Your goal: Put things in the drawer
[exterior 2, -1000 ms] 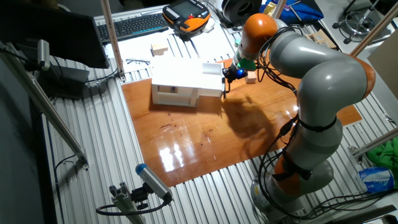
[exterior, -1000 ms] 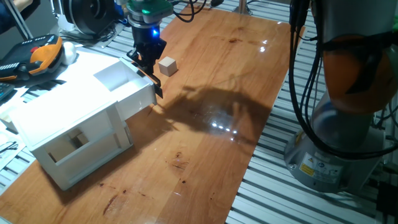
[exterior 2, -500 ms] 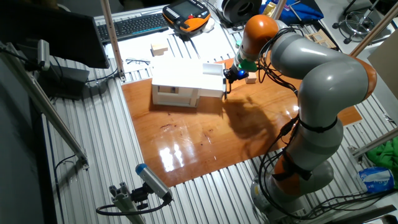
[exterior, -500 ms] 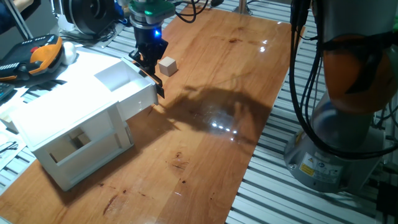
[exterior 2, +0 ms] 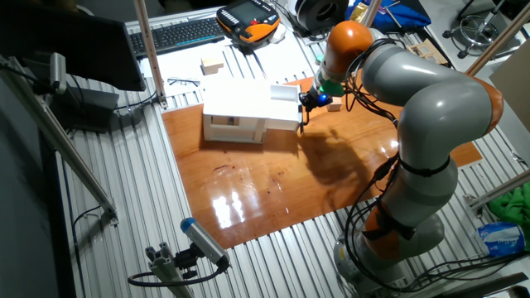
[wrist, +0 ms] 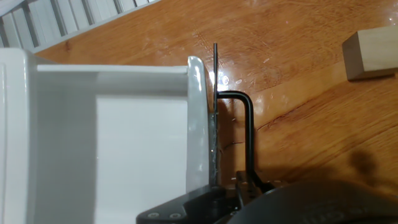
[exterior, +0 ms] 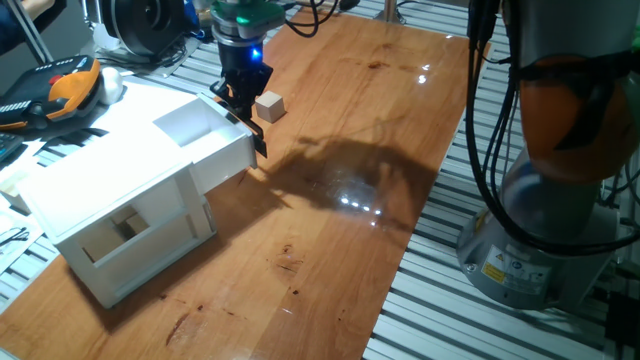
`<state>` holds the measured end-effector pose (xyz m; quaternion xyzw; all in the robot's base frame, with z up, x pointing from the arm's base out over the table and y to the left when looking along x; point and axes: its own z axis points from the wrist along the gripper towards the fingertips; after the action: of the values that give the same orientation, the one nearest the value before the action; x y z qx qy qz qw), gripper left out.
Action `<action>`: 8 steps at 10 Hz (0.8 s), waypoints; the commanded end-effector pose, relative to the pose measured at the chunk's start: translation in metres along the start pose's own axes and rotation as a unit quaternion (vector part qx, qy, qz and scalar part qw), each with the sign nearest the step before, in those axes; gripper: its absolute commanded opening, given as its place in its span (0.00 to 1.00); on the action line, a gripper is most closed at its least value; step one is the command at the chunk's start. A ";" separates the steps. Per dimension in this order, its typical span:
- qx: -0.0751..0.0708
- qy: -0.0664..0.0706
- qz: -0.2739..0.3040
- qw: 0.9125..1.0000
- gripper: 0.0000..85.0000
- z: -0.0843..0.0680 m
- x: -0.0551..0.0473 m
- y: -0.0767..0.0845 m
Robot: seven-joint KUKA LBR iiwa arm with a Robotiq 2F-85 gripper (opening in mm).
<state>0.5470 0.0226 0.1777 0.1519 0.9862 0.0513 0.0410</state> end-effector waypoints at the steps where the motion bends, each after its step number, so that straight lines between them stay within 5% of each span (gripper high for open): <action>1: 0.000 0.000 0.000 1.000 0.00 0.000 0.000 0.000; 8: 0.000 0.003 -0.004 1.000 0.00 -0.002 0.002 -0.002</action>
<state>0.5448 0.0208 0.1792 0.1480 0.9869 0.0514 0.0382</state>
